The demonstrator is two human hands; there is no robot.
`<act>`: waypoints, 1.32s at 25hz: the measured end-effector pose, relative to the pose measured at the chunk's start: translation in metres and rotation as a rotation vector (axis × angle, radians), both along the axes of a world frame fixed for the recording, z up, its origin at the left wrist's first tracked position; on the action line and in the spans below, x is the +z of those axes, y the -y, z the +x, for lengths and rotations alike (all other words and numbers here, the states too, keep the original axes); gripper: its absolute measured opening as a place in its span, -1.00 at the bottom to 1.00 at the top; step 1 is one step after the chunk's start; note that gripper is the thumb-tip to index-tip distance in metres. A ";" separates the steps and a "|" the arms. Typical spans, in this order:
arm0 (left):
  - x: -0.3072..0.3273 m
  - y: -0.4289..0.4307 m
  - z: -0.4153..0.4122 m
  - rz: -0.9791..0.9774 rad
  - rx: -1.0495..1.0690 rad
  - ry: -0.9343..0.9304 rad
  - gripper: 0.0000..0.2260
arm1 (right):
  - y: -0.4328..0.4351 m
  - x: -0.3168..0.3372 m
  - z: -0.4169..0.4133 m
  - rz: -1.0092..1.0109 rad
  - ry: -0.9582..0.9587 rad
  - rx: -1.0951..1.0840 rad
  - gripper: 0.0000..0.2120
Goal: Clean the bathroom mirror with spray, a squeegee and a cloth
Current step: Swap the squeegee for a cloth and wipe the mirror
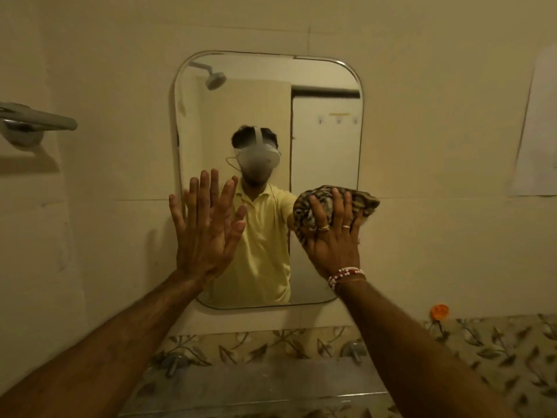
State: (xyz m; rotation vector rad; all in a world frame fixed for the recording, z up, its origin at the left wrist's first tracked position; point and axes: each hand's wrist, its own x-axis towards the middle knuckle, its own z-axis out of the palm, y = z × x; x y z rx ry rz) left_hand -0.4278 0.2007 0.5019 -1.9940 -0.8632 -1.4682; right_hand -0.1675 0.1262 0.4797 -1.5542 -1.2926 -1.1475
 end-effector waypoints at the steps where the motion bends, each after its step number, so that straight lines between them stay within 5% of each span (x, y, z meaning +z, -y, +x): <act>1: -0.005 0.000 0.003 0.000 -0.017 0.002 -0.32 | 0.002 0.000 0.008 0.021 -0.026 0.010 -0.32; 10: -0.070 -0.007 -0.016 -0.096 0.068 -0.028 -0.33 | 0.006 -0.081 0.012 -0.031 -0.107 0.045 -0.29; 16: -0.073 -0.014 -0.050 -0.147 0.129 -0.017 -0.35 | -0.017 -0.072 -0.034 -0.011 -0.144 0.039 -0.31; 26: -0.073 -0.025 -0.106 -0.182 0.178 -0.003 -0.36 | -0.080 -0.046 -0.189 -0.056 0.047 0.161 -0.35; 33: -0.100 -0.020 -0.127 -0.224 0.197 -0.015 -0.36 | -0.069 -0.102 -0.177 -0.161 0.209 0.151 -0.26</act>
